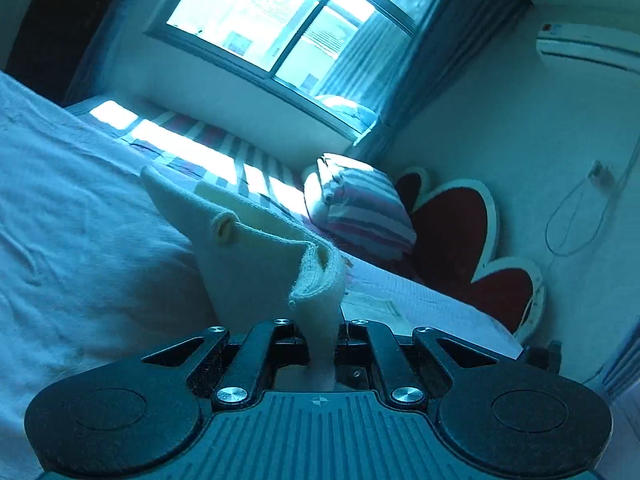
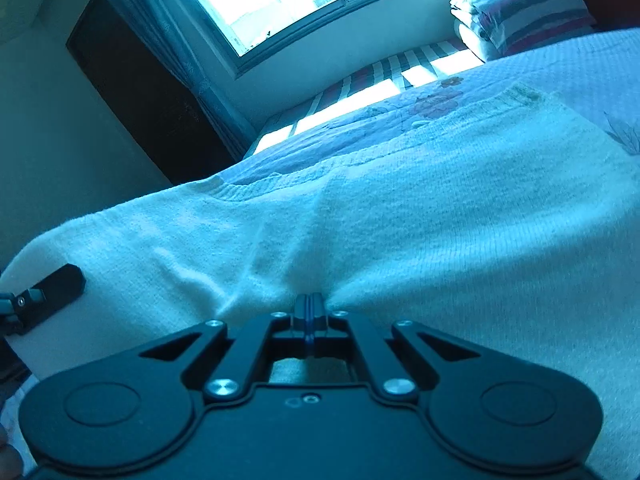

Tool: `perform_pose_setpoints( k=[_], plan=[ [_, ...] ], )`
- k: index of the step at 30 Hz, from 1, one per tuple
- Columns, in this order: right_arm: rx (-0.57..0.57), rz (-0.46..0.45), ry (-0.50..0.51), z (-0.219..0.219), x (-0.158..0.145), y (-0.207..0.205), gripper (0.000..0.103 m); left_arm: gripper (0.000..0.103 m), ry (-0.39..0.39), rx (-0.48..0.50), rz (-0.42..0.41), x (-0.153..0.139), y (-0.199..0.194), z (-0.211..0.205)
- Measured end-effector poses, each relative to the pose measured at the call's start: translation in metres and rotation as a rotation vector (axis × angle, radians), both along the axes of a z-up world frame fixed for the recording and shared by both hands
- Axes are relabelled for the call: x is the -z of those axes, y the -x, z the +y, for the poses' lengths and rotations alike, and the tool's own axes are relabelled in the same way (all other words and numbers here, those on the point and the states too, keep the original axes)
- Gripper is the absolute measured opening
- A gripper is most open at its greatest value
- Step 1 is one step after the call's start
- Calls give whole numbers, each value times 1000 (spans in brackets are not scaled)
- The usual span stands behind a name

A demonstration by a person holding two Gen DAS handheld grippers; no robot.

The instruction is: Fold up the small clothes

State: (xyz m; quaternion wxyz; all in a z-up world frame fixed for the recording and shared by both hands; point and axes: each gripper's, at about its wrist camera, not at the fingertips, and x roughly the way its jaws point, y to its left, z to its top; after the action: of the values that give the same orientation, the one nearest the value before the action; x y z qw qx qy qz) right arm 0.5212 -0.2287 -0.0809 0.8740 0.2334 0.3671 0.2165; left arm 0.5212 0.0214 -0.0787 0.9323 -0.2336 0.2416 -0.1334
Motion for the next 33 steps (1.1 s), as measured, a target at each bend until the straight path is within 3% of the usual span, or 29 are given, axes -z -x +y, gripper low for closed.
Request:
perform_pose_setpoints(
  k=[1,2,9,13,17,18,19,20,21,22,25,28,31,33],
  plan=[
    [42,-24,-46,-13,-6,5,9,6,-23,28,3,-3,-4,-7],
    [90,-52,-71,-27,-11,12,10,6,-55,66,3,-9,-9,-17],
    [274,-95,-86,-123,-30,62,10,6,-187,277,5,-23,-21,-90],
    [387,-91,-94,-170,-33,91,10,6,-266,412,32,-12,-12,-140],
    [461,-71,-83,-199,-27,112,12,7,-437,545,94,12,-3,-195],
    [477,-58,-86,-207,-23,115,13,13,-461,549,76,13,3,-204],
    [488,-44,-95,-213,-19,119,13,41,-456,565,62,11,8,-207],
    [495,-36,-102,-216,-17,121,13,56,-412,599,51,5,14,-207],
    [500,-30,-105,-218,-14,122,14,68,-354,614,35,-1,20,-202],
    [501,-30,-105,-220,-12,123,14,68,-318,619,17,-9,25,-196],
    [471,-36,-128,-217,-13,126,19,68,-279,538,-1,-25,37,-169],
    [391,-38,-162,-203,-18,120,24,68,-249,379,19,-27,31,-128],
    [282,-5,-166,-178,-16,113,26,68,-267,187,89,-16,21,-83],
    [258,28,-170,-165,-11,112,26,68,-256,140,156,-6,17,-63]
  ],
)
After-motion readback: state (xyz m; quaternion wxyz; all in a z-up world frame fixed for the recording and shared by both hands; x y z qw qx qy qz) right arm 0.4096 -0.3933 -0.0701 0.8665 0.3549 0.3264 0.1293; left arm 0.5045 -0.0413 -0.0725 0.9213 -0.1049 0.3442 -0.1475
